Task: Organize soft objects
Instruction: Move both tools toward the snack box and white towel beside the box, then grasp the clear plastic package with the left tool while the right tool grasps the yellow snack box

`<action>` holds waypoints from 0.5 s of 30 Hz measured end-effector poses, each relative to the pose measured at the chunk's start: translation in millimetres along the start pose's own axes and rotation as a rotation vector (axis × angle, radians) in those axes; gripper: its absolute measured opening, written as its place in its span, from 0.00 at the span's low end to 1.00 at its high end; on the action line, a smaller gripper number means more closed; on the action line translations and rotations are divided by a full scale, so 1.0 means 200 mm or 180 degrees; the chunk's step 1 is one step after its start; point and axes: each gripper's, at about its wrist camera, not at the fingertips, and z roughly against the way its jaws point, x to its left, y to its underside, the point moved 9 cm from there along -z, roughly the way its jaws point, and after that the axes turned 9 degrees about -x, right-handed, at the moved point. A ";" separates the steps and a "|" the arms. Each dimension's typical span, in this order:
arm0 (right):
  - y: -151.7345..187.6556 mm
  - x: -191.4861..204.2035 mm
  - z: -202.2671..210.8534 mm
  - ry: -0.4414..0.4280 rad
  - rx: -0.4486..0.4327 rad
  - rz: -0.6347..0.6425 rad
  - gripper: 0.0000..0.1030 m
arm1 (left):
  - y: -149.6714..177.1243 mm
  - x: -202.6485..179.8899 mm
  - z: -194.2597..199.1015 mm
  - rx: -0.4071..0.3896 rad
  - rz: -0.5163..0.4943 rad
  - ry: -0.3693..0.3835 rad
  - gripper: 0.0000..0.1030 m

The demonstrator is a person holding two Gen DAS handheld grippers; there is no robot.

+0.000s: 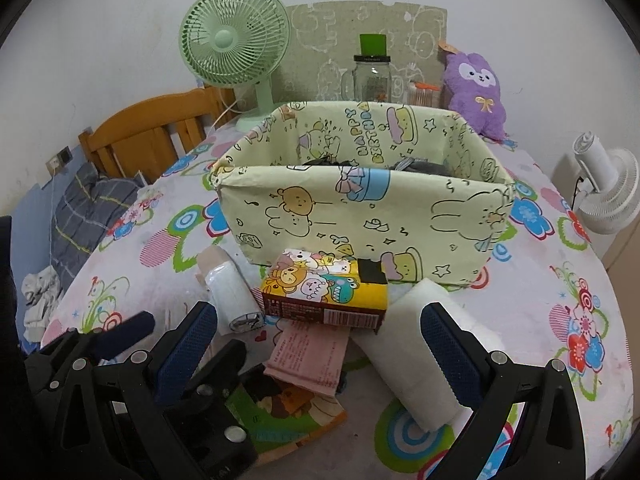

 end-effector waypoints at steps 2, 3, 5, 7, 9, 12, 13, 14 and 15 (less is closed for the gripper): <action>0.00 0.00 -0.02 0.0014 0.0026 0.0003 1.00 | 0.01 0.01 -0.02 0.0037 0.0014 -0.0008 0.68; 0.01 0.01 -0.04 0.0035 0.0041 0.0012 1.00 | 0.01 0.01 -0.02 0.0029 0.0007 -0.0012 0.66; 0.01 0.01 -0.06 0.0063 0.0063 0.0025 1.00 | 0.01 0.01 -0.02 0.0018 -0.0008 -0.0006 0.65; 0.01 0.01 -0.09 0.0096 0.0092 0.0027 1.00 | 0.02 0.01 -0.02 0.0012 -0.0026 -0.0014 0.59; 0.01 0.01 -0.11 0.0108 0.0116 0.0024 1.00 | 0.02 0.01 -0.03 0.0011 -0.0043 -0.0025 0.57; 0.02 0.00 -0.15 0.0140 0.0157 0.0009 1.00 | 0.02 0.02 -0.03 -0.0001 -0.0063 -0.0020 0.52; 0.03 0.00 -0.16 0.0141 0.0167 -0.0002 1.00 | 0.02 0.02 -0.03 -0.0008 -0.0072 -0.0023 0.50; 0.03 0.00 -0.17 0.0140 0.0173 -0.0009 1.00 | 0.01 0.02 -0.04 -0.0014 -0.0073 -0.0023 0.49; 0.04 0.01 -0.18 0.0142 0.0176 -0.0012 0.99 | 0.01 0.02 -0.04 -0.0017 -0.0064 -0.0014 0.48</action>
